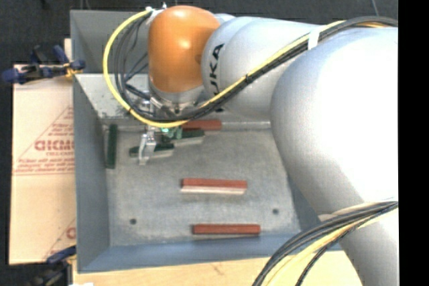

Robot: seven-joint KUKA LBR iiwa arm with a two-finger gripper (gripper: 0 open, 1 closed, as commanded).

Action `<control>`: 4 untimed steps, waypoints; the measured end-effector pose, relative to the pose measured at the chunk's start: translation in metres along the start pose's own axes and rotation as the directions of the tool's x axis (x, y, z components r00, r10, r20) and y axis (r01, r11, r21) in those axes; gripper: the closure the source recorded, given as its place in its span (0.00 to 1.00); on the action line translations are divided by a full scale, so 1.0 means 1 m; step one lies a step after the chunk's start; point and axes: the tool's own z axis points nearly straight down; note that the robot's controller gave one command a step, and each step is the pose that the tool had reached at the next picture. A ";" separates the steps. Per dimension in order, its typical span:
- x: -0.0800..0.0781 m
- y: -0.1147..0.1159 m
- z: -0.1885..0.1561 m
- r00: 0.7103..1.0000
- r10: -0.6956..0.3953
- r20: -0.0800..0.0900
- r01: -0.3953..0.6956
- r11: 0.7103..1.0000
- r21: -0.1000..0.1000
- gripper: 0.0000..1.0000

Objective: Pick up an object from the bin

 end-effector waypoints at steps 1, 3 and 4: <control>-0.002 -0.001 -0.005 1.000 0.003 0.008 -0.003 1.000 -0.002 0.00; -0.003 -0.052 0.046 0.991 -0.135 0.009 0.135 0.991 0.000 0.00; -0.002 -0.074 0.031 0.997 -0.079 0.008 0.079 0.997 0.000 0.00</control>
Offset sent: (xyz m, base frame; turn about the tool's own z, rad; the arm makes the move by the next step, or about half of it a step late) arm 0.0020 -0.0619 -0.0571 -0.1407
